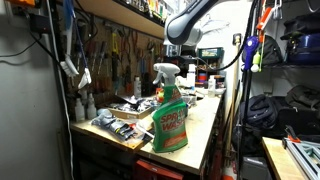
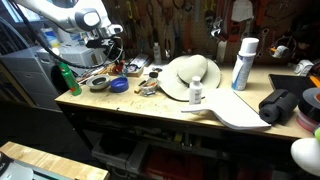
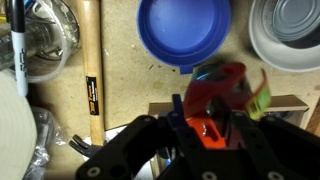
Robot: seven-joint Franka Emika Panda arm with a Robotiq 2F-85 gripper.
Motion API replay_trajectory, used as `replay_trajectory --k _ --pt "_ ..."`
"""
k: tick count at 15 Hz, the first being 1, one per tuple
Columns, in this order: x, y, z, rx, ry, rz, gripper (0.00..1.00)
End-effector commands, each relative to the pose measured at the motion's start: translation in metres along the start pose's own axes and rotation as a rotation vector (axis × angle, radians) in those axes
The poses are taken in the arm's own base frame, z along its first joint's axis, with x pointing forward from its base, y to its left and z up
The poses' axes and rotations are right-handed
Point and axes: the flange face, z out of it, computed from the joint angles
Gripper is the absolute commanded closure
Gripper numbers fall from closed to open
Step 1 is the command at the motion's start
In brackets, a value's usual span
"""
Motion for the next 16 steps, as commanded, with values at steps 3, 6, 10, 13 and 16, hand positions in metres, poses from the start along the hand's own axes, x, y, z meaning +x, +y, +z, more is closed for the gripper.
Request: replay_trajectory --k 3,6,10,13,16 --pt "0.012 -0.006 0.009 -0.042 -0.027 0.011 0.89" --pt "0.013 -0.011 0.005 -0.04 -0.017 0.005 0.89" --pt "-0.01 0.004 -0.027 -0.034 0.002 0.003 0.25" --pt "-0.053 0.013 -0.06 0.053 0.085 -0.134 0.02" --pt "-0.037 0.02 -0.062 0.054 0.085 -0.131 0.05"
